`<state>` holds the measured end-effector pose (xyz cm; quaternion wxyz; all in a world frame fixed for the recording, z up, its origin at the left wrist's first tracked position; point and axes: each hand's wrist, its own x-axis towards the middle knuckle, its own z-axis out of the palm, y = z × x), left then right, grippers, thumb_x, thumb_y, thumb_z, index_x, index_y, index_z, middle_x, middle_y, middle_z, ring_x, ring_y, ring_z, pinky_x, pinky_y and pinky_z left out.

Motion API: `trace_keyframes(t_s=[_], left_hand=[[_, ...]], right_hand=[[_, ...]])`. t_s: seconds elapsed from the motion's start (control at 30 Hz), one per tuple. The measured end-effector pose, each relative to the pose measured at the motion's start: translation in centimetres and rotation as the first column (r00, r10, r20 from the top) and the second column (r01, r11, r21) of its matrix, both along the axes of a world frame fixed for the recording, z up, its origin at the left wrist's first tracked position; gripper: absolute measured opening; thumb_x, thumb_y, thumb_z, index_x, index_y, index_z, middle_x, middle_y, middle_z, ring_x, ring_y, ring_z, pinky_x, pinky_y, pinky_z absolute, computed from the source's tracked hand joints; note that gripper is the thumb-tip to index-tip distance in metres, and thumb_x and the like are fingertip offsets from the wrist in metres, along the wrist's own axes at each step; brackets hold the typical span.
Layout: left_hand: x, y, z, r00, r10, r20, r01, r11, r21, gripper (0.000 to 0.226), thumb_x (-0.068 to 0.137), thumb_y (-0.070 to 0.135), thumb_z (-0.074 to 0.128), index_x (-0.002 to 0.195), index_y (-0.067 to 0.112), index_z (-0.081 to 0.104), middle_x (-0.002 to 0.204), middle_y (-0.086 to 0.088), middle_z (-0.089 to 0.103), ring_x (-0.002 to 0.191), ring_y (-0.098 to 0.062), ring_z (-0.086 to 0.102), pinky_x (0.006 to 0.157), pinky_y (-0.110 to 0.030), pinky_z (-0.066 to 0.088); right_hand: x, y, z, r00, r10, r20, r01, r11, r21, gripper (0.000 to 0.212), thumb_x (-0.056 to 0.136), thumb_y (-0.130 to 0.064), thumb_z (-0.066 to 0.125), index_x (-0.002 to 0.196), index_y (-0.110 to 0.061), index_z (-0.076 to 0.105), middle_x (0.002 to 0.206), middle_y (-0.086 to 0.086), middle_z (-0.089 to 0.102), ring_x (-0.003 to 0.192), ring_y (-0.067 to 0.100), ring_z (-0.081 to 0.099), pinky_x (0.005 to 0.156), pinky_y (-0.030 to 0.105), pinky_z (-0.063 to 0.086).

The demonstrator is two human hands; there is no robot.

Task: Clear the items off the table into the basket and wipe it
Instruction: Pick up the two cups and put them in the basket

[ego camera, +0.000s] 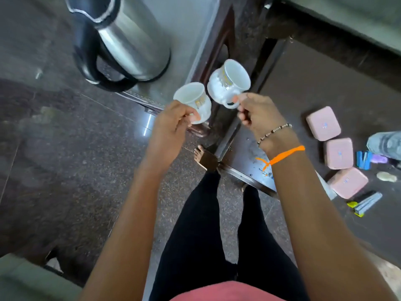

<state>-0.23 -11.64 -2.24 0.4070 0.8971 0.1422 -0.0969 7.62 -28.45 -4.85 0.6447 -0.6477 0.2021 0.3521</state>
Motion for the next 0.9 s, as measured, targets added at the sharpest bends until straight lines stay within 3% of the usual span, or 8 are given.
trace_keyframes(t_s=[0.17, 0.3, 0.37, 0.43, 0.5, 0.57, 0.77, 0.9], left_hand=[[2.3, 6.2, -0.1, 0.999, -0.026, 0.027, 0.021, 0.987, 0.16, 0.019, 0.088, -0.001, 0.051, 0.096, 0.0, 0.068, 0.1, -0.01, 0.062, 0.094, -0.02, 0.056, 0.077, -0.008, 0.036], [4.3, 9.0, -2.5, 0.996, -0.094, 0.002, 0.092, 0.973, 0.212, 0.022, 0.084, -0.006, 0.052, 0.096, -0.003, 0.07, 0.101, -0.023, 0.063, 0.097, -0.034, 0.059, 0.081, -0.025, 0.038], [5.1, 9.4, -3.9, 0.992, -0.123, -0.03, 0.127, 0.969, 0.211, 0.022, 0.084, -0.005, 0.052, 0.096, -0.004, 0.07, 0.101, -0.024, 0.062, 0.097, -0.035, 0.059, 0.082, -0.028, 0.039], [5.5, 9.5, -5.3, 0.984, -0.161, -0.079, 0.174, 0.962, 0.211, 0.02, 0.085, -0.002, 0.053, 0.096, -0.003, 0.07, 0.103, -0.022, 0.061, 0.098, -0.034, 0.06, 0.085, -0.035, 0.042], [5.6, 9.7, -6.5, 0.978, -0.176, -0.114, 0.196, 0.959, 0.203, 0.018, 0.085, 0.0, 0.055, 0.095, -0.002, 0.07, 0.104, -0.021, 0.061, 0.098, -0.034, 0.06, 0.085, -0.04, 0.046], [5.3, 9.8, -7.3, 0.976, -0.168, -0.138, 0.194, 0.961, 0.197, 0.017, 0.085, 0.0, 0.056, 0.093, -0.001, 0.07, 0.105, -0.018, 0.062, 0.099, -0.034, 0.061, 0.085, -0.04, 0.048], [5.3, 10.2, -8.5, 0.958, -0.115, -0.263, 0.183, 0.951, 0.249, 0.02, 0.085, 0.001, 0.057, 0.094, 0.007, 0.074, 0.103, -0.015, 0.063, 0.096, -0.033, 0.061, 0.083, -0.037, 0.049], [4.9, 8.7, -7.5, 0.977, -0.022, -0.214, 0.081, 0.96, 0.269, 0.025, 0.085, 0.002, 0.053, 0.099, 0.009, 0.073, 0.103, -0.015, 0.063, 0.095, -0.032, 0.059, 0.08, -0.035, 0.047]], right_hand=[[3.4, 7.4, 0.7, 0.998, 0.031, 0.057, -0.033, 0.999, 0.034, 0.036, 0.088, 0.001, 0.039, 0.06, -0.016, 0.051, 0.048, -0.007, 0.042, 0.032, -0.001, 0.033, 0.034, 0.01, 0.022], [6.2, 12.5, -1.0, 0.996, 0.077, 0.037, -0.069, 0.98, -0.186, 0.036, 0.083, -0.002, 0.051, 0.05, -0.014, 0.052, 0.046, -0.001, 0.039, 0.029, 0.002, 0.032, 0.034, 0.013, 0.026], [7.2, 14.1, -2.2, 0.967, 0.245, 0.071, -0.206, 0.915, -0.347, 0.026, 0.086, -0.008, 0.05, 0.064, -0.01, 0.064, 0.061, 0.005, 0.05, 0.048, 0.008, 0.044, 0.054, 0.021, 0.04], [7.6, 15.3, -3.3, 0.935, 0.342, 0.095, -0.253, 0.828, -0.5, 0.027, 0.087, -0.014, 0.048, 0.097, -0.001, 0.069, 0.086, 0.017, 0.061, 0.076, 0.024, 0.057, 0.076, 0.03, 0.044], [7.4, 16.1, -3.8, 0.927, 0.36, 0.106, -0.221, 0.752, -0.621, 0.033, 0.09, -0.019, 0.045, 0.111, -0.002, 0.063, 0.113, 0.02, 0.065, 0.106, 0.031, 0.059, 0.086, 0.032, 0.046], [7.0, 16.5, -3.9, 0.931, 0.347, 0.112, -0.181, 0.706, -0.685, 0.034, 0.091, -0.021, 0.043, 0.115, -0.004, 0.06, 0.123, 0.016, 0.062, 0.116, 0.032, 0.056, 0.09, 0.033, 0.047], [6.4, 16.6, -4.2, 0.903, 0.426, 0.063, -0.229, 0.599, -0.767, 0.025, 0.088, -0.02, 0.052, 0.109, -0.011, 0.063, 0.12, 0.013, 0.064, 0.112, 0.033, 0.06, 0.085, 0.035, 0.051], [6.3, 15.7, -3.8, 0.906, 0.421, 0.049, -0.263, 0.649, -0.714, 0.027, 0.085, -0.017, 0.052, 0.106, -0.009, 0.065, 0.115, 0.015, 0.067, 0.107, 0.033, 0.063, 0.088, 0.037, 0.053]])
